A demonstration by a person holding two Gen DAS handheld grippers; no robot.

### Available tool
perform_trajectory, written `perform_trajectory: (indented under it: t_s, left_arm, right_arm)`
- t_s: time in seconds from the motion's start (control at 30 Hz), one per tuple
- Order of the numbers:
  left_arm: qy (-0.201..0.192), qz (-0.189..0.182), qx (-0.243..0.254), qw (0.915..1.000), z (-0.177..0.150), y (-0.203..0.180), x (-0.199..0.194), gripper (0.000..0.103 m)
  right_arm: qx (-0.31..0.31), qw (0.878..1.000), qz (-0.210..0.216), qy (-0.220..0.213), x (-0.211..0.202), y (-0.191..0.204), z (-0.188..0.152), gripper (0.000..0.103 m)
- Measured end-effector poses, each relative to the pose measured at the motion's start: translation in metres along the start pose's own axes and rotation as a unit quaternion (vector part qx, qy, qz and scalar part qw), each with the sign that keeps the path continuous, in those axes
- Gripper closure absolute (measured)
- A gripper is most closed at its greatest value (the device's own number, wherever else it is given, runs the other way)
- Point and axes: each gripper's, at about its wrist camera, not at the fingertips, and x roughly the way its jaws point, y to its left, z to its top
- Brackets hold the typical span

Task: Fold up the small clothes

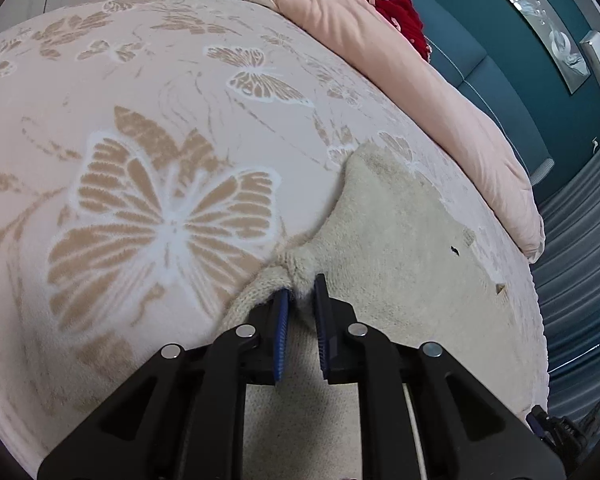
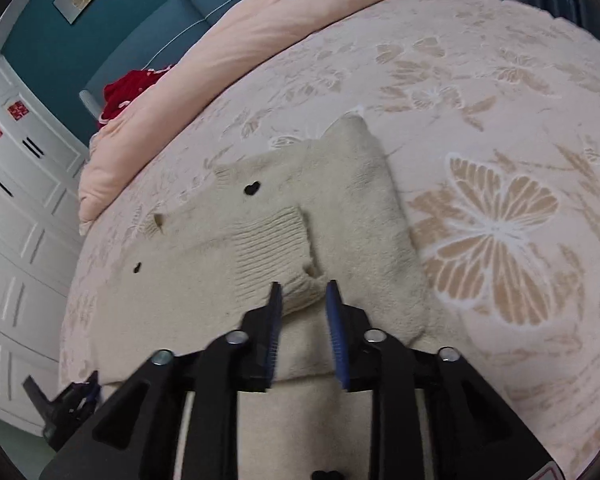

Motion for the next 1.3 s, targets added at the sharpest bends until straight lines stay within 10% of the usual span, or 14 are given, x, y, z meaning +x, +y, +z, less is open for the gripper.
perform_trajectory:
  t_s: [0.1,0.17,0.27,0.37,0.47,0.57,0.73,0.9,1.0,1.17,1.3]
  left_arm:
    - [-0.009,0.000,0.006,0.9999,-0.003,-0.001,-0.001,0.089]
    - [-0.014,-0.008,0.005,0.9999,-0.004,0.002,-0.002,0.089]
    - [-0.019,-0.015,0.004,0.9997,-0.005,0.004,-0.002,0.089]
    - [-0.027,-0.011,0.012,0.9995,-0.008,0.001,-0.002,0.089]
    - [-0.031,-0.011,0.015,0.9993,-0.009,0.002,-0.001,0.089]
    - [-0.037,-0.020,0.011,0.9990,-0.011,0.005,-0.001,0.089]
    - [-0.042,-0.032,0.005,0.9986,-0.012,0.008,-0.001,0.089]
    - [-0.047,-0.037,0.005,0.9982,-0.013,0.009,-0.001,0.089]
    - [-0.048,-0.037,0.008,0.9981,-0.014,0.009,0.001,0.089]
    - [-0.052,-0.045,0.008,0.9976,-0.016,0.011,0.001,0.089]
    - [-0.053,-0.045,0.009,0.9976,-0.016,0.011,0.002,0.089]
  right_arm:
    - [-0.027,0.999,-0.022,0.036,0.032,0.011,0.000,0.060]
    - [-0.039,0.999,-0.024,0.020,0.032,0.018,0.001,0.094]
    - [-0.037,0.999,-0.001,-0.030,0.010,0.019,0.004,0.095]
    - [-0.041,0.998,-0.050,0.013,0.034,-0.003,0.000,0.096]
    - [-0.026,0.994,-0.095,-0.036,0.008,0.010,0.001,0.085]
    - [-0.065,0.995,-0.029,-0.063,-0.005,0.063,0.002,0.084]
    - [-0.194,0.971,0.122,0.071,0.075,0.204,-0.021,0.088]
    - [-0.272,0.947,0.088,0.150,0.192,0.307,-0.051,0.089]
    - [-0.279,0.951,0.052,0.121,0.223,0.330,-0.045,0.098]
    - [-0.239,0.965,0.090,0.065,0.153,0.297,-0.023,0.099]
    - [-0.231,0.973,-0.003,0.011,0.091,0.191,-0.030,0.098]
